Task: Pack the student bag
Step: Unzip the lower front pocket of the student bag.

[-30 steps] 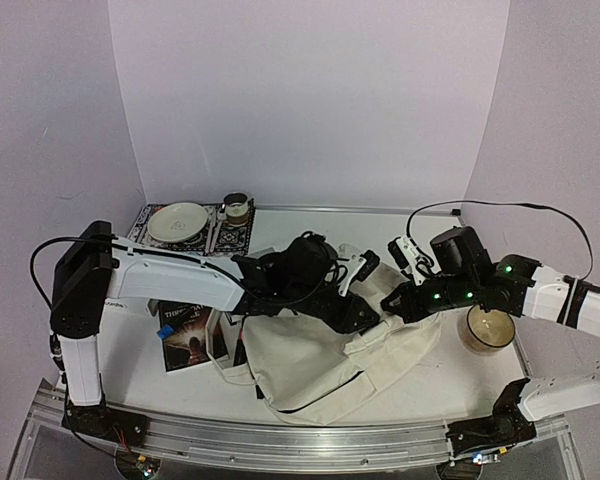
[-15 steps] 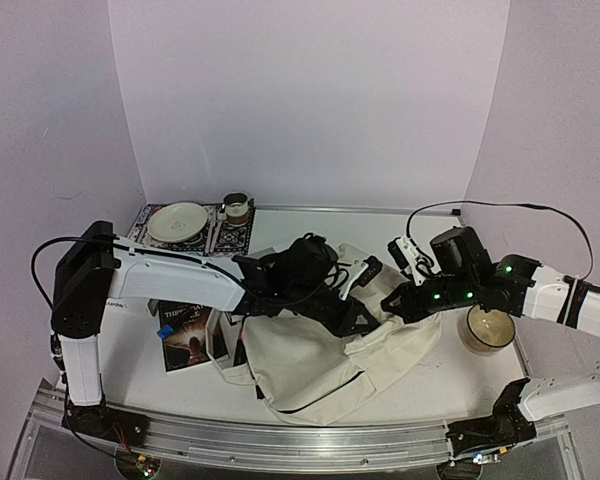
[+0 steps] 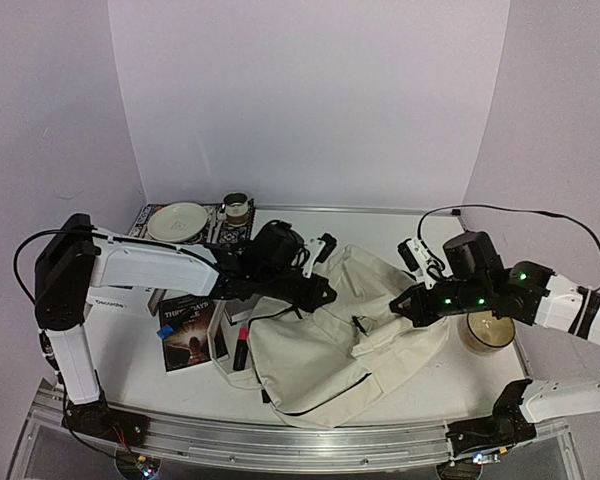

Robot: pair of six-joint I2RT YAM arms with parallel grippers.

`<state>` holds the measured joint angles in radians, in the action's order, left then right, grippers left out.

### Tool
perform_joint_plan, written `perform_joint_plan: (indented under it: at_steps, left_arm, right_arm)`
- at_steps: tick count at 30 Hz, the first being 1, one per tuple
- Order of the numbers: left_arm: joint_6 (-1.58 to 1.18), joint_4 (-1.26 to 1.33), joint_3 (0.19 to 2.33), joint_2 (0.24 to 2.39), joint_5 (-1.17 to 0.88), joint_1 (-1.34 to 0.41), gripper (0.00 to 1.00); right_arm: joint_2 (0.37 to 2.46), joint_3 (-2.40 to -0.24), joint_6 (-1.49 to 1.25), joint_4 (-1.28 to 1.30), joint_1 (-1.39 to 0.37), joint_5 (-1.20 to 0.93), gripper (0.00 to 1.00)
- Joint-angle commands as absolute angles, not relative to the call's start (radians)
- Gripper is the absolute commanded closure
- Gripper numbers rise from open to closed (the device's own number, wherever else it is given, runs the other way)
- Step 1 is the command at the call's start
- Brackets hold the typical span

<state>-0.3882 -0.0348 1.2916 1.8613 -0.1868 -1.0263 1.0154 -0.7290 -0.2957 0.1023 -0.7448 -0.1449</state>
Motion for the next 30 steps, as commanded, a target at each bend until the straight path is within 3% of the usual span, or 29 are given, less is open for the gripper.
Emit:
perform_joint_plan:
  at_steps: [1,5,8,13,20,30]
  left_arm:
    - [-0.359,-0.033,1.259,1.779,-0.081,-1.002,1.0]
    - [-0.369,-0.032,1.254,1.752,-0.121,-0.992,0.99]
    - [-0.433,-0.029,1.281,1.763,-0.226,-1.007,0.74]
    - [-0.537,-0.017,1.304,1.802,-0.287,-1.088,0.55]
    - [-0.703,0.149,1.26,1.87,-0.394,-1.126,0.51]
    - [-0.739,0.163,1.324,1.954,-0.373,-1.137,0.51]
  right_arm:
    - [0.962,-0.729,-0.276,0.084,-0.746,-0.141,1.0]
    - [0.96,-0.733,-0.272,0.094,-0.746,-0.148,1.0]
    - [0.977,-0.744,-0.27,0.095,-0.746,-0.159,1.0]
    - [1.007,-0.761,-0.261,0.089,-0.746,-0.166,1.0]
    - [1.03,-0.773,-0.256,0.07,-0.746,-0.181,1.0]
    - [1.032,-0.77,-0.264,0.054,-0.746,-0.195,1.0]
